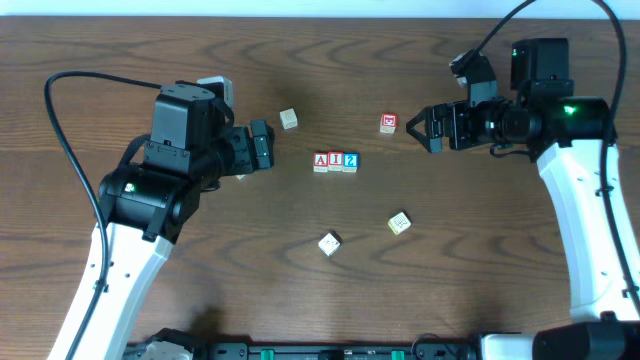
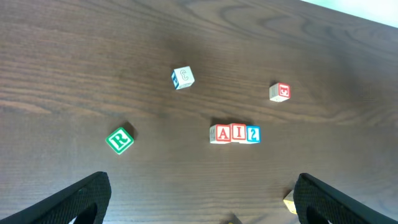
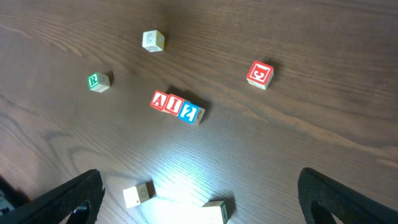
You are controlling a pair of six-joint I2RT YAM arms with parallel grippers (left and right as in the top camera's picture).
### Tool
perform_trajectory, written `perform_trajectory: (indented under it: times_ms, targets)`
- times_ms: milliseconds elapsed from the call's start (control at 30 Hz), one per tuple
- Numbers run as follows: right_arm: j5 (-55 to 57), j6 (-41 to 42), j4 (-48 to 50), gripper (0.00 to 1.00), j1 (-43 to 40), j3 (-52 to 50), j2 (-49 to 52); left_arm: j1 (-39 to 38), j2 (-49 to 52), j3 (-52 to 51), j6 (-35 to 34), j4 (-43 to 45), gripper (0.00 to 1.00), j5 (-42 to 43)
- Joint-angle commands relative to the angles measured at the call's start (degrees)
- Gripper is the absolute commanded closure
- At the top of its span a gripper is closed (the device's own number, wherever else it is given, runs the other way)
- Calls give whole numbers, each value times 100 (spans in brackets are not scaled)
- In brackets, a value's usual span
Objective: Spell out Ai2
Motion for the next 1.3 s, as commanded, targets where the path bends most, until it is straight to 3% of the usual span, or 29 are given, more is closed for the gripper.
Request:
perform_trajectory:
  times_ms: [0,167,367,533,867,1267]
  targets:
    - [2,-81,-13,1,-9,57,-4,2,9,66,142,-166,4,-111]
    - [2,-81,-13,1,-9,57,-4,31,-227,66,203,-811,5,-710]
    - [2,-81,-13,1,-9,57,-4,254,-1451,39,382,-1902,5,-1827]
    - [2,-81,-11,1,-9,57,-4,909,-2524,-483,896,-1869,5,-1878]
    - [2,-81,-13,1,-9,57,-4,1773,-4728,-3244,1021,-629,5,-1624]
    - [2,-81,-13,1,-9,57,-4,1843,-6432,-5517,973,710,5,-1104]
